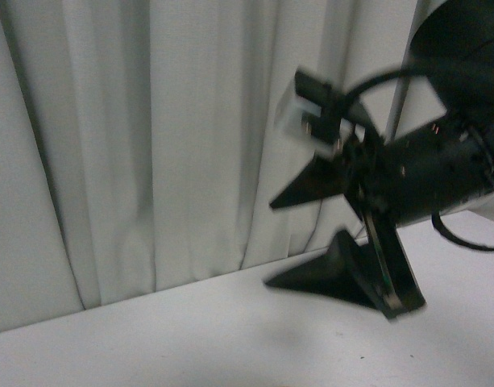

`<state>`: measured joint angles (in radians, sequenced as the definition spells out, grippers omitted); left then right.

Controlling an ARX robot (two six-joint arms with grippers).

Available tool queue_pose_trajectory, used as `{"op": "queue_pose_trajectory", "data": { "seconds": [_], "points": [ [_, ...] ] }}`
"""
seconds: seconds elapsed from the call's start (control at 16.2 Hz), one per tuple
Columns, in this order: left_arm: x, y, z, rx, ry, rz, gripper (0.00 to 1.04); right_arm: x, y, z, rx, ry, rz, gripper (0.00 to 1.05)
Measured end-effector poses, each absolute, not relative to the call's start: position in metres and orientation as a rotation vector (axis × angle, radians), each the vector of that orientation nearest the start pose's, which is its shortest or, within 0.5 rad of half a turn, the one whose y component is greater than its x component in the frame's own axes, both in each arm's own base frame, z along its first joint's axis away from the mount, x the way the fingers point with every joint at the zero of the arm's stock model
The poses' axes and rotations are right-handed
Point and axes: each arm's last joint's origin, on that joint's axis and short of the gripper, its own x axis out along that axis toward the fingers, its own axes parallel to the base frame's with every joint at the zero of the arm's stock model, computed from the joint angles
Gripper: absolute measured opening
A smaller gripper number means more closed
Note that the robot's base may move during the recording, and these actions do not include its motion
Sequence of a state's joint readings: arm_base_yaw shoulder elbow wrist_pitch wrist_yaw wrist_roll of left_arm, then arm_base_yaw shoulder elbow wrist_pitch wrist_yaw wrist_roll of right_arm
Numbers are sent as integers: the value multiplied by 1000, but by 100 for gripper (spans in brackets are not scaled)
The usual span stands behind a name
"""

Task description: Wind up and store yellow beetle toy

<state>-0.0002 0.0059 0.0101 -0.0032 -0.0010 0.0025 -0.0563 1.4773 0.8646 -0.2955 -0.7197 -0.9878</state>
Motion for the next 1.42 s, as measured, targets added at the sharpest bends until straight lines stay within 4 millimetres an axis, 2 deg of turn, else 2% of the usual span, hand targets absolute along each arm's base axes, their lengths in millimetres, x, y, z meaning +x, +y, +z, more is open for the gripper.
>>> {"op": "queue_pose_trajectory", "data": {
  "seconds": [0.12,0.25,0.43,0.68,0.86,1.11,1.42],
  "points": [
    [97,0,166,2,-1,1,98,280,6,169,-681,665,1119,98],
    [97,0,166,2,-1,1,98,277,9,158,-759,716,1210,98],
    [97,0,166,2,-1,1,98,284,15,143,-948,745,1316,98],
    [97,0,166,2,-1,1,98,302,33,126,-1056,748,1386,98],
    [97,0,166,2,-1,0,98,307,39,105,-1133,821,1420,98],
    [97,0,166,2,-1,1,98,318,52,97,-1208,801,1442,98],
    [97,0,166,2,-1,1,98,320,61,85,-1223,807,1468,98]
  ]
}}
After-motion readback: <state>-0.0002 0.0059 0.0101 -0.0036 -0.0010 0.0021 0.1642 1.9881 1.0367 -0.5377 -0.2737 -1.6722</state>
